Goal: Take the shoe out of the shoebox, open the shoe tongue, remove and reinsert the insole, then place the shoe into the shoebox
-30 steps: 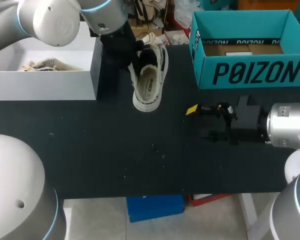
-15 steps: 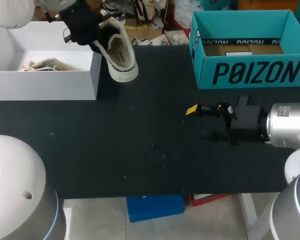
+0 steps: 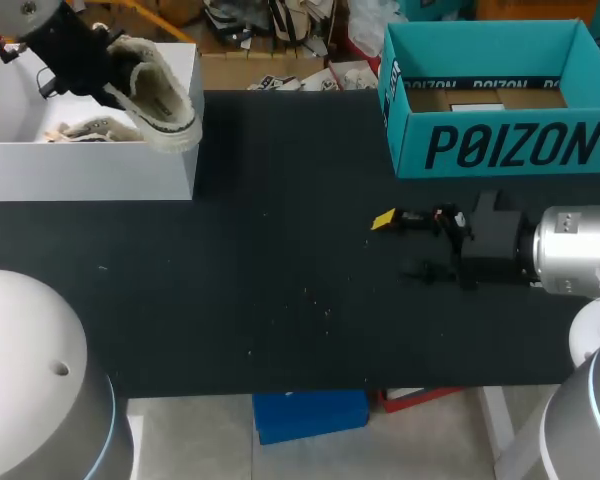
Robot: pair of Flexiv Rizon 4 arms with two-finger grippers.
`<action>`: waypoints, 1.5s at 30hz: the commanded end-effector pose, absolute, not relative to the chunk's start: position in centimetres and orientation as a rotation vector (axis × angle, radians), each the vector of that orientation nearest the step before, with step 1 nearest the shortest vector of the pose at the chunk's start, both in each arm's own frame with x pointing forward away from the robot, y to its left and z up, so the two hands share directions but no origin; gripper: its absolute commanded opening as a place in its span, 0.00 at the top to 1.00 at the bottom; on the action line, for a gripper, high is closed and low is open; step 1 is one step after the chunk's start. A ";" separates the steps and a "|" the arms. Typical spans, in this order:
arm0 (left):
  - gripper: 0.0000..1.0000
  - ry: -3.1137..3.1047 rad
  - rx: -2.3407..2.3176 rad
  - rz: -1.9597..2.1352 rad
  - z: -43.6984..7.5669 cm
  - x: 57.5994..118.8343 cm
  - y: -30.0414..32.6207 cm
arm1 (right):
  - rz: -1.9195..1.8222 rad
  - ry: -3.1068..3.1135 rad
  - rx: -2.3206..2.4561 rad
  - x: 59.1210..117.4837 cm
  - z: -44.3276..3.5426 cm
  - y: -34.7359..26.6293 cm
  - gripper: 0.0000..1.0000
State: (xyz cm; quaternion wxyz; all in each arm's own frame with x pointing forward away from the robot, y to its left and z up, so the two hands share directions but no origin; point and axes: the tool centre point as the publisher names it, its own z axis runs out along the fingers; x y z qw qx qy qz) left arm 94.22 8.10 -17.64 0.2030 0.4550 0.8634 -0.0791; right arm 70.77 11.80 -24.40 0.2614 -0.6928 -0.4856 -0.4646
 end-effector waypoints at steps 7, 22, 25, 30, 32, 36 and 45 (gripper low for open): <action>1.00 2.390 1.261 -0.222 -17.7 93.5 8.6 | -1.257 -1.314 -1.878 70.8 -24.4 11.9 0.00; 1.00 2.573 0.873 -0.237 -17.2 97.4 9.9 | -1.257 -1.314 -1.878 70.8 -24.4 11.9 0.00; 1.00 2.644 0.680 -0.275 -16.6 98.7 10.9 | -1.257 -1.314 -1.878 70.8 -24.4 11.9 0.00; 1.00 2.703 0.473 -0.230 -16.8 100.7 12.8 | -1.257 -1.314 -1.878 70.8 -24.4 11.9 0.00; 1.00 2.726 0.407 -0.222 -16.9 101.4 13.6 | -1.257 -1.314 -1.878 70.8 -24.4 11.9 0.00; 1.00 2.751 0.280 -0.132 -17.6 103.1 15.2 | -1.257 -1.314 -1.878 70.8 -24.4 11.9 0.00; 1.00 2.760 0.158 -0.061 -19.5 106.9 17.7 | -1.257 -1.314 -1.878 70.8 -24.4 11.9 0.00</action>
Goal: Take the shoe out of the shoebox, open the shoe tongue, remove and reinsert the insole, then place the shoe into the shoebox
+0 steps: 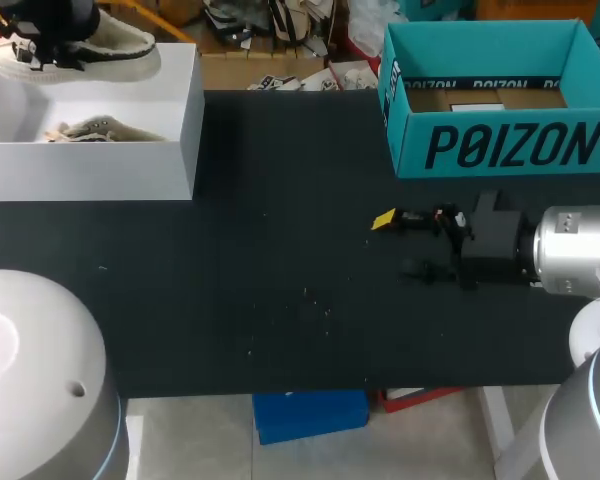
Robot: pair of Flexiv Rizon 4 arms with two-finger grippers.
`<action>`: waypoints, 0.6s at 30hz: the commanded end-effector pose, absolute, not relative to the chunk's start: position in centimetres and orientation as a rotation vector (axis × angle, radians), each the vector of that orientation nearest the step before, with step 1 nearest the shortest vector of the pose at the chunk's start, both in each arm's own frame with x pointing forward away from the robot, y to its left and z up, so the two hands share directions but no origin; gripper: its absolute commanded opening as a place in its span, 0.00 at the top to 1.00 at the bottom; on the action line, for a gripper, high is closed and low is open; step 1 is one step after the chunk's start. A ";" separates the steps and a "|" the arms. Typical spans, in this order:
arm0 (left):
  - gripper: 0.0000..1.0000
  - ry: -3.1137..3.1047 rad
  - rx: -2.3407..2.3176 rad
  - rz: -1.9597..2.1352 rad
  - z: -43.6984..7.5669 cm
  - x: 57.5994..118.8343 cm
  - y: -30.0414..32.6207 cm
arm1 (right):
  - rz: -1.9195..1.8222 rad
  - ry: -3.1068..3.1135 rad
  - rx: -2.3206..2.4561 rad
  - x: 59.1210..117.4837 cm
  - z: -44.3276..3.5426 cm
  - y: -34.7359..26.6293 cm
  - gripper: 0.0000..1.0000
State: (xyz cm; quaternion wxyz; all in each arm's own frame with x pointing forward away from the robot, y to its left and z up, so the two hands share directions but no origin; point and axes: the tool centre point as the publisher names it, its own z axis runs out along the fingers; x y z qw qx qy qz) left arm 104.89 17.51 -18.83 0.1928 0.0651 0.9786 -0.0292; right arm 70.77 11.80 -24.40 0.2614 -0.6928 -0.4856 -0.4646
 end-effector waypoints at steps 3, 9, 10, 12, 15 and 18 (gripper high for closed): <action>1.00 2.757 0.122 -0.043 -20.1 108.2 18.2 | -1.257 -1.314 -1.878 70.8 -24.4 11.9 0.00; 1.00 2.766 0.085 -0.063 -21.3 110.3 18.9 | -1.257 -1.314 -1.878 70.8 -24.4 11.9 0.00; 1.00 2.770 0.087 -0.082 -21.6 110.5 18.9 | -1.257 -1.314 -1.878 70.8 -24.4 11.9 0.00; 1.00 2.773 0.074 -0.075 -22.1 111.2 19.1 | -1.257 -1.314 -1.878 70.8 -24.4 11.9 0.00; 1.00 2.782 0.074 -0.078 -22.8 112.0 19.2 | -1.257 -1.314 -1.878 70.8 -24.4 11.9 0.00; 1.00 2.789 0.082 -0.071 -23.7 113.1 19.4 | -1.257 -1.314 -1.878 70.8 -24.4 11.9 0.00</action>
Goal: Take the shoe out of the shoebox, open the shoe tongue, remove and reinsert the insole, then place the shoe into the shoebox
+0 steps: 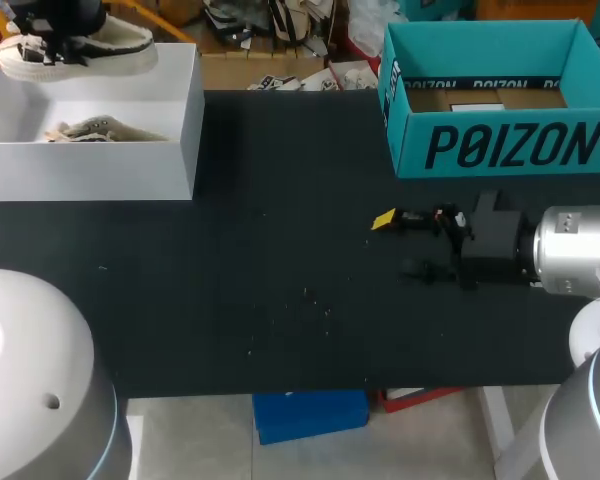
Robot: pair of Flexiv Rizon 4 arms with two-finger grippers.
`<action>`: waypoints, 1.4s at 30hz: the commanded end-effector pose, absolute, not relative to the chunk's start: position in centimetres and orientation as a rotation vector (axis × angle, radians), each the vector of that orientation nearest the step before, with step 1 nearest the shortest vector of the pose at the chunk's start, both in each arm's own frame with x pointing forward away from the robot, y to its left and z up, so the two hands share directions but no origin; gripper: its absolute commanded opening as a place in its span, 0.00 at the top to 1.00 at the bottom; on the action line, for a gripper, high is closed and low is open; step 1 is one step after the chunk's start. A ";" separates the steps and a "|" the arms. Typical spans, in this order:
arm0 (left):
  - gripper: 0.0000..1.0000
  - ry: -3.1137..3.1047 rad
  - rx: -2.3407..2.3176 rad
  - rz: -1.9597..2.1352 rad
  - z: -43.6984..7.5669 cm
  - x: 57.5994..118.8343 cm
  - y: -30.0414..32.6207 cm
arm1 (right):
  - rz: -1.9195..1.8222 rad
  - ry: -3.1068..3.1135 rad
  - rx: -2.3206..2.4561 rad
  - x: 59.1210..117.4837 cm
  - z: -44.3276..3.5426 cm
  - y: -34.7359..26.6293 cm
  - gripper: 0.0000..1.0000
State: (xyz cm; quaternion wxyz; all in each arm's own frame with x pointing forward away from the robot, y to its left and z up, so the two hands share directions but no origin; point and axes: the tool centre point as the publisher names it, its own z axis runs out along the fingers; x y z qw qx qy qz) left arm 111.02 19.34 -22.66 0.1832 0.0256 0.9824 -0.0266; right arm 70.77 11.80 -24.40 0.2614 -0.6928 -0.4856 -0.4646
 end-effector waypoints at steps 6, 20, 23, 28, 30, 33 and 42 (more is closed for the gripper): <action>1.00 2.805 0.085 -0.066 -25.2 114.8 19.5 | -1.257 -1.314 -1.878 70.8 -24.4 11.9 0.00; 1.00 2.847 0.104 -0.031 -29.2 116.4 19.8 | -1.257 -1.314 -1.878 70.8 -24.4 11.9 0.00; 1.00 2.857 0.094 -0.029 -30.0 116.4 19.9 | -1.257 -1.314 -1.878 70.8 -24.4 11.9 0.00; 1.00 2.864 0.088 -0.022 -31.2 116.5 20.0 | -1.257 -1.314 -1.878 70.8 -24.4 11.9 0.00; 1.00 2.873 0.084 -0.019 -31.8 116.5 20.1 | -1.257 -1.314 -1.878 70.8 -24.4 11.9 0.00; 1.00 2.879 0.079 -0.013 -32.6 116.4 20.2 | -1.257 -1.314 -1.878 70.8 -24.4 11.9 0.00; 1.00 2.889 0.057 0.023 -34.7 116.8 21.0 | -1.257 -1.314 -1.878 70.8 -24.4 11.9 0.00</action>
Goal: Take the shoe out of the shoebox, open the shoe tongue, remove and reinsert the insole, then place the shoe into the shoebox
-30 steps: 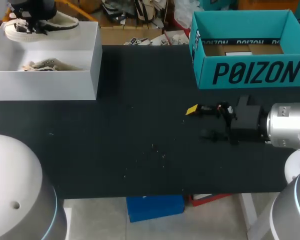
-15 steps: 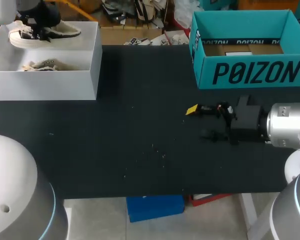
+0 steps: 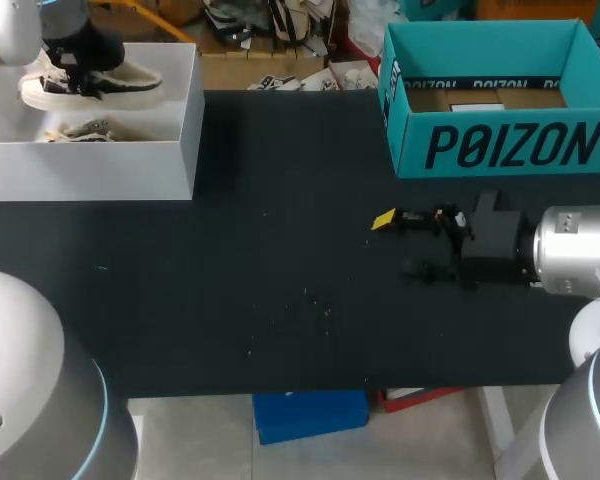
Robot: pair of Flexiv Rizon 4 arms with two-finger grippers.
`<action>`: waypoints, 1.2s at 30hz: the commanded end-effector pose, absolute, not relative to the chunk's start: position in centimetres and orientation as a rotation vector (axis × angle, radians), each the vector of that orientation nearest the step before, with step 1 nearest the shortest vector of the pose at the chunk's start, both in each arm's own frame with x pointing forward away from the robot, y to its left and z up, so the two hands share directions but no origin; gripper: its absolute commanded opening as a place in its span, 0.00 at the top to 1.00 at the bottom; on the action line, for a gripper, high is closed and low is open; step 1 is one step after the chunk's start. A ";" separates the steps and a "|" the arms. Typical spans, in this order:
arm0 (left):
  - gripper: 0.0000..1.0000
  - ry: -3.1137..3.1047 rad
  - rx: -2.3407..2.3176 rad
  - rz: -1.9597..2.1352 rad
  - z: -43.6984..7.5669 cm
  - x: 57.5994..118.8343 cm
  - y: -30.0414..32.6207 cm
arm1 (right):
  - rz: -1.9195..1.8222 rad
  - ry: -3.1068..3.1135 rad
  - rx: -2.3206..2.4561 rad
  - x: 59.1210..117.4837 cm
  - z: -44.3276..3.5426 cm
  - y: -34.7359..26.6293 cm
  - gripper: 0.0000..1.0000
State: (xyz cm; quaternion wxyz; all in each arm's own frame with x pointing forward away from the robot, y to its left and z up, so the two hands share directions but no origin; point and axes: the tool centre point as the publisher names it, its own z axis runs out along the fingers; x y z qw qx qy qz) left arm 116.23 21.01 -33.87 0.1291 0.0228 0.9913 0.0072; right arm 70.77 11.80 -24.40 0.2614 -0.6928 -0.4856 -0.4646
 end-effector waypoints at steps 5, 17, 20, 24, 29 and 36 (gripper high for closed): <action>1.00 2.900 0.052 0.023 -35.5 116.6 21.0 | -1.257 -1.314 -1.878 70.8 -24.4 11.9 0.00; 1.00 2.924 0.035 0.015 -37.0 116.6 21.1 | -1.257 -1.314 -1.878 70.8 -24.4 11.9 0.00; 1.00 2.927 0.033 0.020 -37.1 116.4 21.2 | -1.257 -1.314 -1.878 70.8 -24.4 11.9 0.00; 0.73 2.939 0.042 0.036 -37.2 116.5 21.3 | -1.257 -1.314 -1.878 70.8 -24.4 11.9 0.00; 0.58 2.952 0.050 0.044 -37.0 116.4 21.3 | -1.257 -1.314 -1.878 70.8 -24.4 11.9 0.00; 0.60 2.977 0.064 0.028 -35.2 116.0 21.0 | -1.257 -1.314 -1.878 70.8 -24.4 11.9 0.00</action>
